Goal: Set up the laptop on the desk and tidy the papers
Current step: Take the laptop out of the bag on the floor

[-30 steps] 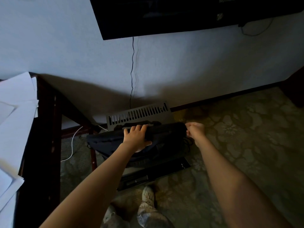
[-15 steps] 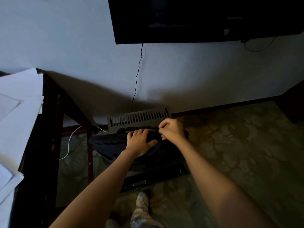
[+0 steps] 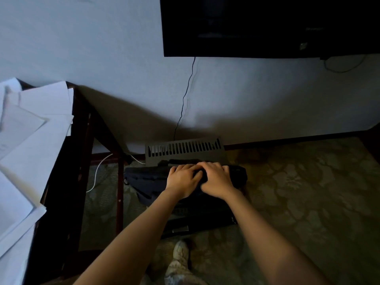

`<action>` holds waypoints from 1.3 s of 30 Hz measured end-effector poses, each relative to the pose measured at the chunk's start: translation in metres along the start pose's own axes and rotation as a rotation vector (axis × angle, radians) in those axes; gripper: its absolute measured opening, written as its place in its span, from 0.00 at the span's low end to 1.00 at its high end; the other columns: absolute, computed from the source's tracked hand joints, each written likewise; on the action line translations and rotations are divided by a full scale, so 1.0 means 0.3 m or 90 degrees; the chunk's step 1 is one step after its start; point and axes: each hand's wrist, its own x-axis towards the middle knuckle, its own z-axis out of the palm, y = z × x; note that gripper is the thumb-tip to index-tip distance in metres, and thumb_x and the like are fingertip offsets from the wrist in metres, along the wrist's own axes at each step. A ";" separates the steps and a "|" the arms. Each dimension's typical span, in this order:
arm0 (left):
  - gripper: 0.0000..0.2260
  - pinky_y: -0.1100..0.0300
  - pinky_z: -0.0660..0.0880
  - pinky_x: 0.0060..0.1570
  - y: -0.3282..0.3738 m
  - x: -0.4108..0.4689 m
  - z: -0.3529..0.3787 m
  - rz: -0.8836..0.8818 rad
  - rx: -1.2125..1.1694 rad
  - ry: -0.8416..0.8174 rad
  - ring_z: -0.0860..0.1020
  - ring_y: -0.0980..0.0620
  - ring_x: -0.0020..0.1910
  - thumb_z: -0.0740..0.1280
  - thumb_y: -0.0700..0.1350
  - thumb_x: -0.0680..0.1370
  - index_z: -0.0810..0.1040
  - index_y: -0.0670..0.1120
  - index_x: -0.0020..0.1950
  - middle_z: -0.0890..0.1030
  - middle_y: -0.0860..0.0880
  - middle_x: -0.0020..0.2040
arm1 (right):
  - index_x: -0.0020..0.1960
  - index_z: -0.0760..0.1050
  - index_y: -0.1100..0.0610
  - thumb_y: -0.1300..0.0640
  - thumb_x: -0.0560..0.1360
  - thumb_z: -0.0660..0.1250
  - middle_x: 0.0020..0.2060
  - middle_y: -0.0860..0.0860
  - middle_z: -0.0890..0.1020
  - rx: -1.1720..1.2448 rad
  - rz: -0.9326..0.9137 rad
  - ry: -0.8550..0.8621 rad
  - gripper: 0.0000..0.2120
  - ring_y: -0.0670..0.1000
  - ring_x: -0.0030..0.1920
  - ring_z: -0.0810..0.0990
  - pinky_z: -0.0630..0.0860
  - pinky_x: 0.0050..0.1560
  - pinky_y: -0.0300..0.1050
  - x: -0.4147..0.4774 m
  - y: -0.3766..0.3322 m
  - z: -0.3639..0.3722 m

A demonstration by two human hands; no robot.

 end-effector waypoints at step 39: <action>0.07 0.52 0.67 0.53 -0.540 -0.130 -0.119 -0.557 -0.800 0.196 0.78 0.48 0.51 0.60 0.46 0.80 0.74 0.44 0.50 0.79 0.47 0.53 | 0.75 0.54 0.47 0.53 0.79 0.57 0.74 0.48 0.58 -0.109 -0.110 0.048 0.26 0.48 0.75 0.53 0.49 0.71 0.53 0.022 -0.217 0.161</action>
